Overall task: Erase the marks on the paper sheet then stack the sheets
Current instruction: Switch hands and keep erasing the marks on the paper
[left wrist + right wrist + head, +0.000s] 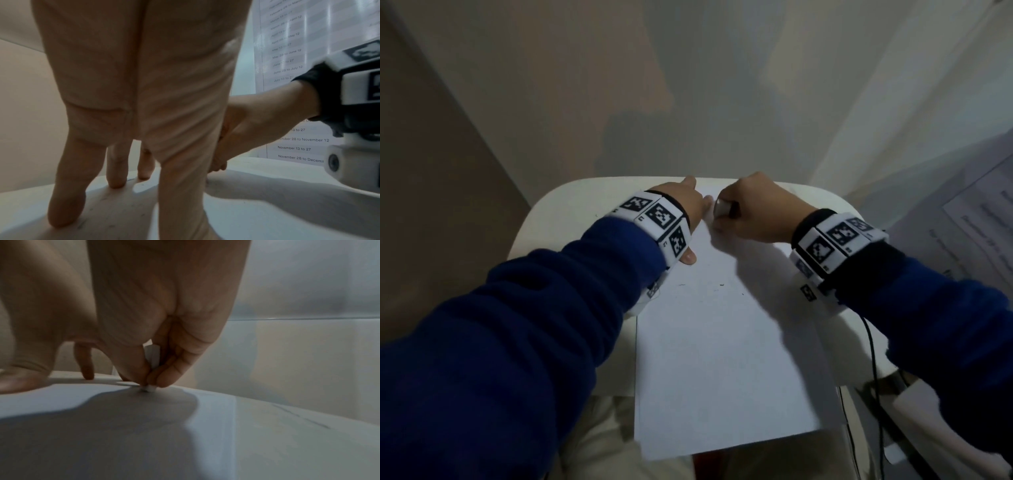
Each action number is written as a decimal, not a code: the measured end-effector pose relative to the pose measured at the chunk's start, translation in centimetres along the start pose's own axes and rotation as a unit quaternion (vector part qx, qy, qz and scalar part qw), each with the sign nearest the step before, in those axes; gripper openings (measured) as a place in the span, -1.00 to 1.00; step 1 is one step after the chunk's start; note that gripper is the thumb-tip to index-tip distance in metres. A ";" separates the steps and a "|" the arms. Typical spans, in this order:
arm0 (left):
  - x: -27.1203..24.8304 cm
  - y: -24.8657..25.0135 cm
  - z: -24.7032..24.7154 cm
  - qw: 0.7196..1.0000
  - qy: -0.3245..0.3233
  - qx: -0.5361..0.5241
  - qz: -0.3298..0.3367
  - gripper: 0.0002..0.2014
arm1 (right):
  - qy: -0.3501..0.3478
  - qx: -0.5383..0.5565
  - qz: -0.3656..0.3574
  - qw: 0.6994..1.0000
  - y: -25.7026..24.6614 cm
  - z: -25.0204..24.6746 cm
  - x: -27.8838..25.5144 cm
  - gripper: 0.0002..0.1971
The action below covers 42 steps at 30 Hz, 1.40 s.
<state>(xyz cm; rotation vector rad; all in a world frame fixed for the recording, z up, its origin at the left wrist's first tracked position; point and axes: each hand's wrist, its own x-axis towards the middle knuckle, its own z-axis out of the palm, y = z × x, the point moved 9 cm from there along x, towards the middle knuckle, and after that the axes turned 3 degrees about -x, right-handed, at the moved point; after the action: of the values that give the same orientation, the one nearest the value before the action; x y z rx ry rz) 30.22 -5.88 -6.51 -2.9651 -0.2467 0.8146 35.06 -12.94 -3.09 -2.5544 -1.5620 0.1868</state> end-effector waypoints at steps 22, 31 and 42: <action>0.2 -0.3 0.6 1.000 -0.010 0.004 0.000 0.16 | -0.005 0.019 0.003 1.000 0.9 0.0 -0.8 -0.81; 0.2 -0.4 0.6 1.000 -0.013 0.005 -0.002 0.15 | 0.030 0.039 0.021 0.999 1.4 -0.3 -0.3 -0.81; -0.3 0.0 0.4 1.000 -0.016 0.012 -0.003 0.18 | 0.038 0.043 0.039 0.998 1.8 -0.7 -0.6 -0.80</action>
<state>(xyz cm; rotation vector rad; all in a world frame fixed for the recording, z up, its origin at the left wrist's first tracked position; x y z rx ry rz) 29.78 -5.95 -6.74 -2.9304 -0.2449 0.8576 36.51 -14.32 -2.75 -2.5260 -1.3980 0.1598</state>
